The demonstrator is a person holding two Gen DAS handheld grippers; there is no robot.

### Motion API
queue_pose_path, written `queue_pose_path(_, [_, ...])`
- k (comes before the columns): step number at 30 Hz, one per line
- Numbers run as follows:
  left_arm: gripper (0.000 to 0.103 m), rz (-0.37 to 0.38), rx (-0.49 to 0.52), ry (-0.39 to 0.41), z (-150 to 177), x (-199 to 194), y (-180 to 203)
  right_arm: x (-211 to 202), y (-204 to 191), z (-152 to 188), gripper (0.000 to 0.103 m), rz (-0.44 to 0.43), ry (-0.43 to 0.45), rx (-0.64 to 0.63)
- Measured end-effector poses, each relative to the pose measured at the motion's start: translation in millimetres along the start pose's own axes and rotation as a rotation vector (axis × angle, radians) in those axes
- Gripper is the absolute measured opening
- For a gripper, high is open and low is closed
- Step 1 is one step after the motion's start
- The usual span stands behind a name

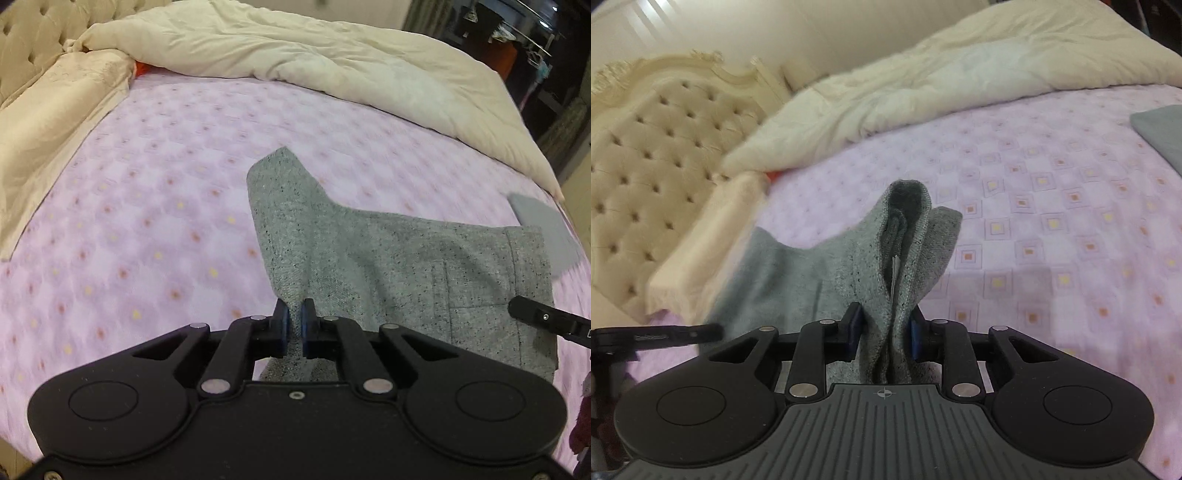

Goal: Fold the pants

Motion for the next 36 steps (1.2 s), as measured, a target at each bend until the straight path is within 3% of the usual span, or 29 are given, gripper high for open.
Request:
queue_pose_path(3, [0.013,-0.069,-0.016,-0.079,-1,52,-16,43,28,6,0.029,0.179,-0.087,0.015])
queue_pose_path(5, [0.013,-0.126,-0.014,-0.12,7,77,-30,57,38,15,0.029,0.317,-0.126,-0.046])
queue_pose_path(8, [0.013,-0.167,0.025,-0.154,19,95,-41,55,25,23,0.029,0.351,-0.112,-0.13])
queue_pose_path(11, [0.016,-0.159,0.075,-0.159,31,94,-37,48,2,27,0.029,0.392,-0.079,-0.204])
queue_pose_path(17, [0.022,-0.111,0.12,-0.139,32,77,-25,41,-40,30,0.029,0.554,0.042,-0.262])
queue_pose_path(19, [0.027,-0.115,0.128,-0.125,31,67,-22,41,-51,31,0.029,0.539,0.056,-0.238])
queue_pose_path(21, [0.041,-0.118,0.128,-0.102,27,53,-20,42,-57,31,0.029,0.499,0.043,-0.19])
queue_pose_path(24, [0.053,-0.103,0.103,-0.076,25,40,-16,42,-62,35,0.029,0.474,0.028,-0.105])
queue_pose_path(29, [0.06,-0.094,0.063,-0.034,24,23,-13,39,-60,43,0.029,0.414,-0.011,-0.018])
queue_pose_path(32, [0.061,-0.113,0.044,-0.002,26,10,-11,27,-68,48,0.029,0.392,-0.025,-0.048])
queue_pose_path(36, [0.061,-0.122,0.018,-0.044,34,-2,-4,10,-78,52,0.029,0.366,-0.028,-0.067])
Point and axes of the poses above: each gripper's, at about its wrist camera, not at the fingertips, and x roughly the way its jaws point, y to its right, z to its underside, the point moved 7 cm from there along x, roughly the way its jaws point, and after that the axes turned 11 degrees about -z, right-handed, at the moved point
